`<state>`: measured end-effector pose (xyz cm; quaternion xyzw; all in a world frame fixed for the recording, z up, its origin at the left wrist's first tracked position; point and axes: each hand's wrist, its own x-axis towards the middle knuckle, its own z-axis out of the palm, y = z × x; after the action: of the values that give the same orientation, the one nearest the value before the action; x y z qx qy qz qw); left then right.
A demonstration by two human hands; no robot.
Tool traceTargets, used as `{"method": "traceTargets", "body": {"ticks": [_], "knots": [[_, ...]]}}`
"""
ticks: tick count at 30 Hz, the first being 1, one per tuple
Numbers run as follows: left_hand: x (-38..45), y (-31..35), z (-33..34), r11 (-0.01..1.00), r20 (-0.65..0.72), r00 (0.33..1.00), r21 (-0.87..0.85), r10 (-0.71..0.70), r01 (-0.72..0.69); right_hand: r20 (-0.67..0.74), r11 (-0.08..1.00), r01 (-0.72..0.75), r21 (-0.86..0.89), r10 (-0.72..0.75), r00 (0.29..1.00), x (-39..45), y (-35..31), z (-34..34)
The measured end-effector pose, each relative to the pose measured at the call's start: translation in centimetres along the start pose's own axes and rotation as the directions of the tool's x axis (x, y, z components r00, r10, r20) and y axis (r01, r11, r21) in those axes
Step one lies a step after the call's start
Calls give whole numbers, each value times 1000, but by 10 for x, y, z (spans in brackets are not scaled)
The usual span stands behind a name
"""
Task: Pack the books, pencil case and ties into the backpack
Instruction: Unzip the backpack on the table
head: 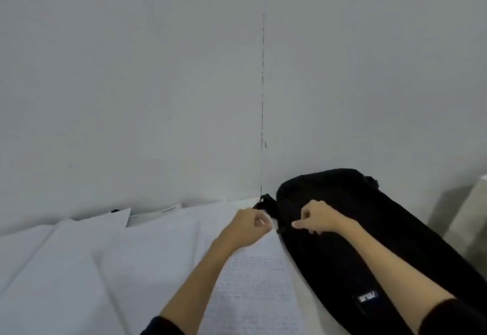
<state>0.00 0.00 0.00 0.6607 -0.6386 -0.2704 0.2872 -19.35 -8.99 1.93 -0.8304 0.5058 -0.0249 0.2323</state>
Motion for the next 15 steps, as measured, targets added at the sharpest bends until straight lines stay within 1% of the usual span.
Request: {"method": "traceTargets", "body": {"ticks": [2,3,5,7,9,12,15], "knots": [[4,3,32,996,33,997,-42,-75,77,82,999,-16,-37,19,996,-1,14,9],[5,2,49,991,43,993,-58,-114,117,111,1000,-4,-25,7,994,0,23,16],[10,4,82,970,41,980,-144,-194,198,136,999,37,38,-41,990,2,38,28],[14,5,100,932,28,962,-241,-271,270,94,994,95,48,-99,991,4,46,37],[17,7,116,891,-16,940,-325,-342,318,54,987,142,75,-146,988,7,52,41],[19,8,130,839,-113,906,-438,-408,323,56,976,154,151,-164,985,14,61,43],[13,6,130,771,-131,888,-563,-441,299,84,926,142,350,-182,980,16,74,39]]}}
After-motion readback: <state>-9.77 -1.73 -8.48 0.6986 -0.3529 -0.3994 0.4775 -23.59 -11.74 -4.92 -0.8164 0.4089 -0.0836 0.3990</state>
